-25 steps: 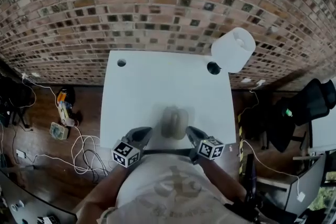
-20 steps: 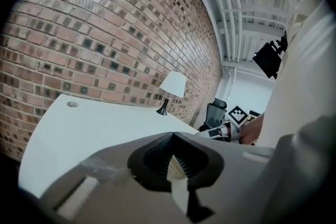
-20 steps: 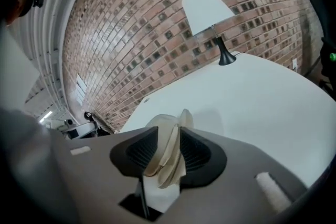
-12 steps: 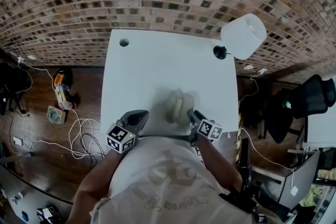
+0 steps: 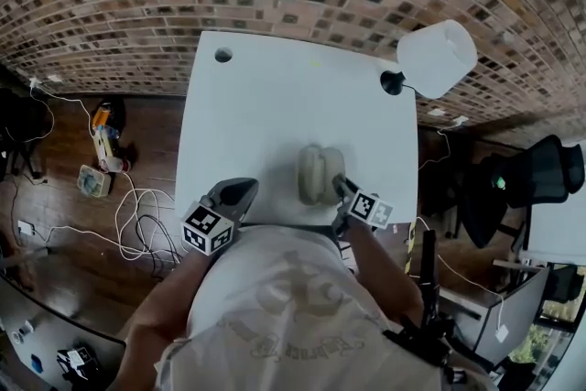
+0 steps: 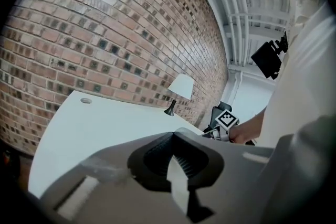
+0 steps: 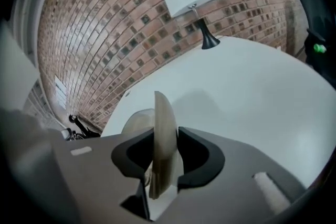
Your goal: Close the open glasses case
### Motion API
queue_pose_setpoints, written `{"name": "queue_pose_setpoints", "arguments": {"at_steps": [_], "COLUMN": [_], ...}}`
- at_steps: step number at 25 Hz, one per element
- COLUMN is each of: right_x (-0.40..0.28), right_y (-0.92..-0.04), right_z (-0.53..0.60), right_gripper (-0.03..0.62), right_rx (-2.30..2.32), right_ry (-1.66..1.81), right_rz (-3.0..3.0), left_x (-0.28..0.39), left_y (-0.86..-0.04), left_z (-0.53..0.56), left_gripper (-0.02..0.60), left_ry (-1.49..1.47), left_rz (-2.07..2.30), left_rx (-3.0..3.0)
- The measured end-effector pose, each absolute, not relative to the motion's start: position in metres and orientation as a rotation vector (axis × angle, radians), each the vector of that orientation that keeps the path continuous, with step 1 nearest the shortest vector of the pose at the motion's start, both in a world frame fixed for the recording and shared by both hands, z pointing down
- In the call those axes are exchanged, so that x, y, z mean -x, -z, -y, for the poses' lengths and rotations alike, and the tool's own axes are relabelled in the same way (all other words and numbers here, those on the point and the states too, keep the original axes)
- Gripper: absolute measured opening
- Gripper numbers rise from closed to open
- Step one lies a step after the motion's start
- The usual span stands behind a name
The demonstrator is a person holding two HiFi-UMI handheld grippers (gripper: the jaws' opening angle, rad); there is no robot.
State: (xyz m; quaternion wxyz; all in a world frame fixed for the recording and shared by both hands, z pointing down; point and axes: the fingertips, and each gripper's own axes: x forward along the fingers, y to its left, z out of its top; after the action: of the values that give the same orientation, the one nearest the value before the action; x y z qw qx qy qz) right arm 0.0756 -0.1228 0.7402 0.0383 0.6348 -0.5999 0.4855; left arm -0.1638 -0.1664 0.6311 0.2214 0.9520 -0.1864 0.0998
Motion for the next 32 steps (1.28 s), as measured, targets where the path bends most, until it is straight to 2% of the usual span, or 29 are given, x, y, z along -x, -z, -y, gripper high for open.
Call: {"name": "queue_pose_setpoints", "arguments": {"at_steps": [4,8,12,16,21,29,32], "right_x": [-0.068,-0.039,-0.004,0.023,0.042,0.031,0.031], "right_y": [-0.721,-0.703,-0.690,-0.689,-0.699,-0.712,-0.712], "right_z": [0.135,0.140,0.139,0.139,0.140,0.147,0.144], "right_gripper": [0.134,0.184,0.225,0.226,0.190,0.009,0.008], "right_rx": [-1.817,-1.689,-1.572,-1.467,-1.375,-1.411,-1.385], "right_ry": [-1.183,-0.961,-0.860,-0.865,-0.854,-0.780,-0.737], "right_rz": [1.893,1.963,2.057,2.156,2.179,2.146,2.159], "left_x": [0.161,0.160,0.157,0.152,0.153,0.162,0.166], "left_y": [-0.632,-0.631,-0.630,-0.631,-0.632,-0.633,-0.635], "left_z": [0.166,0.168,0.165,0.161,0.159,0.155,0.152], "left_gripper": [0.006,0.006,0.006,0.006,0.006,0.006,0.006], "left_ry": [-0.275,-0.274,-0.293,-0.307,-0.315,-0.309,-0.305], "left_rz": [0.516,0.527,0.507,0.484,0.494,0.522,0.522], "left_rx": [-2.632,-2.630,-2.640,-2.646,-2.638,-2.631,-2.624]}}
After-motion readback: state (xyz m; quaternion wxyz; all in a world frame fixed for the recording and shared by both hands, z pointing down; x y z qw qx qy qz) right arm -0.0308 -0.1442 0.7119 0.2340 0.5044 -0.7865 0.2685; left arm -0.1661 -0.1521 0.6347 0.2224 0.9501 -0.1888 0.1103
